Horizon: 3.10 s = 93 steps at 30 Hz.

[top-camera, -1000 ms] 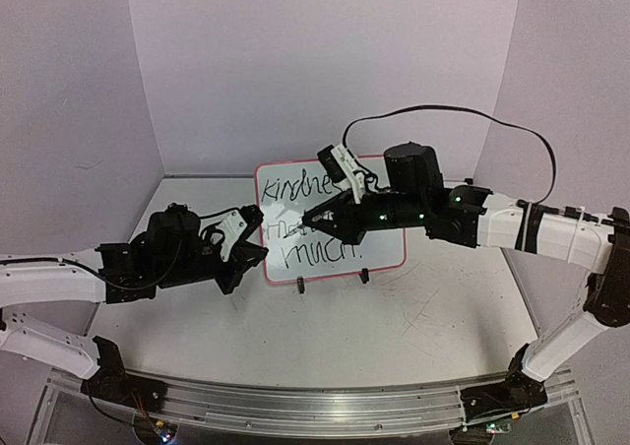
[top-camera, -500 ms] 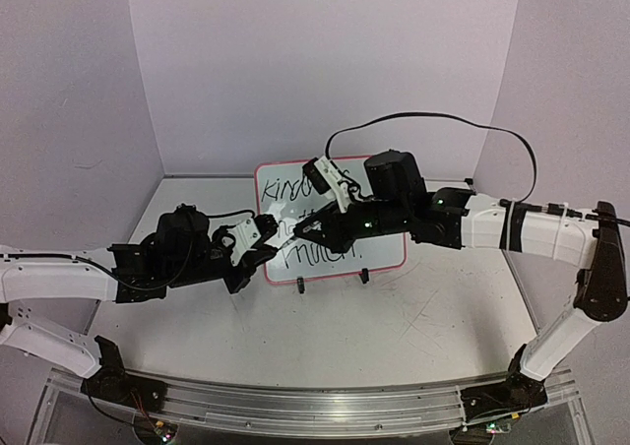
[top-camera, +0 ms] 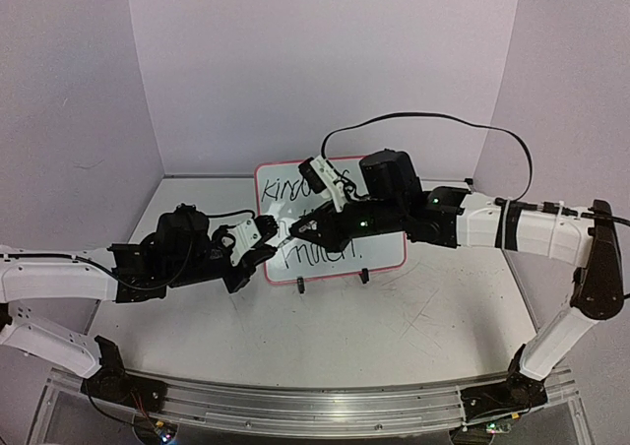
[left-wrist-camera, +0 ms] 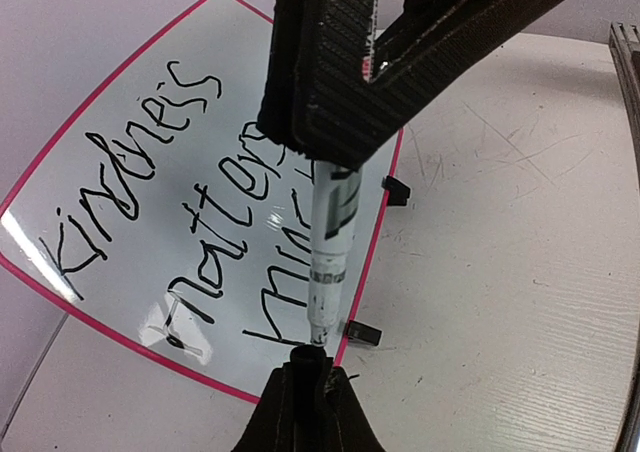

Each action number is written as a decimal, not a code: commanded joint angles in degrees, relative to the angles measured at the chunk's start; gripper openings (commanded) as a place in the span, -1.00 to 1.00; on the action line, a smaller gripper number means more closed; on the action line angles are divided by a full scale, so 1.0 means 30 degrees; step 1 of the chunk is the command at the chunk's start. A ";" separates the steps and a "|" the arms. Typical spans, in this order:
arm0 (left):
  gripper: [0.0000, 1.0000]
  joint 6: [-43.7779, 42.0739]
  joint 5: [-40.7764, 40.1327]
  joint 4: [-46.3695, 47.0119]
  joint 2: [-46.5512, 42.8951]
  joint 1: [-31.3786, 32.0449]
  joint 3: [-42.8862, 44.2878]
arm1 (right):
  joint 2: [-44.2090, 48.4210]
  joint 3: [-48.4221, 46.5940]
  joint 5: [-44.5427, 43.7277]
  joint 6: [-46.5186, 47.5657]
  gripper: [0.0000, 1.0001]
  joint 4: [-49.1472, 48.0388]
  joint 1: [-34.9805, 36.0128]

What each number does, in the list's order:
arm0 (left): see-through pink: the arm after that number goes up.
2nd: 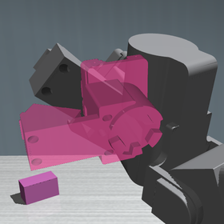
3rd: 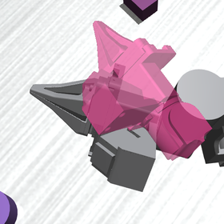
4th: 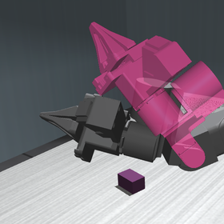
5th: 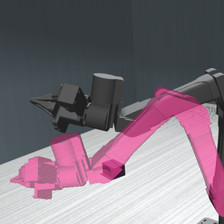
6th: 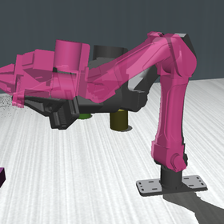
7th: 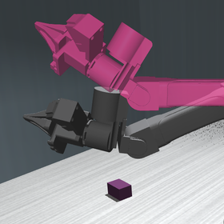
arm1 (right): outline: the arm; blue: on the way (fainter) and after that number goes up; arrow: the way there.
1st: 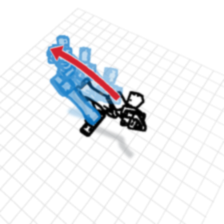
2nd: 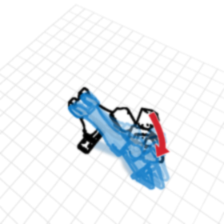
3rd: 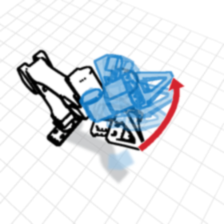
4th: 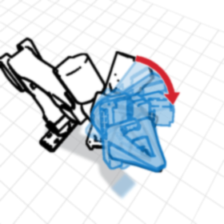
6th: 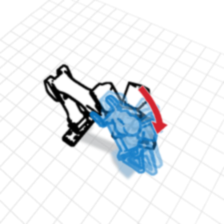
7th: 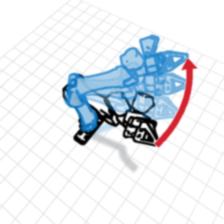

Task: Write a sentence on the whiteboard
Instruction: Insert the whiteboard marker without the cap into the pen cap.

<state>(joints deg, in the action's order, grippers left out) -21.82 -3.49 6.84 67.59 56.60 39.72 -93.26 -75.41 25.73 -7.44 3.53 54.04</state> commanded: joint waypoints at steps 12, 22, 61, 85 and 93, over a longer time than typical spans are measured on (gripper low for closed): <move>-1.00 -0.0460 -0.0270 0.0745 -0.0716 0.0061 0.0060 | 0.0269 0.0026 -0.0435 -0.0802 -1.00 -0.1002 0.0164; -1.00 -0.0687 -0.0486 0.0684 -0.0602 0.0059 -0.0074 | 0.0620 0.0616 -0.0945 -0.0850 -1.00 -0.1582 0.0171; -1.00 -0.1650 -0.0419 0.0744 -0.1295 0.0066 -0.0709 | 0.0648 0.0803 -0.0395 -0.1623 -1.00 -0.2497 0.0166; -1.00 -0.1644 -0.0302 0.0708 -0.1423 0.0062 -0.0833 | -0.0429 0.0594 0.0382 -0.1967 -1.00 -0.2964 0.0160; -1.00 -0.1763 -0.0036 0.0705 -0.1509 0.0061 -0.0593 | -0.1199 -0.0092 0.1956 -0.2185 -1.00 -0.2869 0.0160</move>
<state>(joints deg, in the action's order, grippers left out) -26.21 -4.43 7.02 64.51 56.64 37.32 -95.11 -72.72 27.56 -13.30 -3.39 54.19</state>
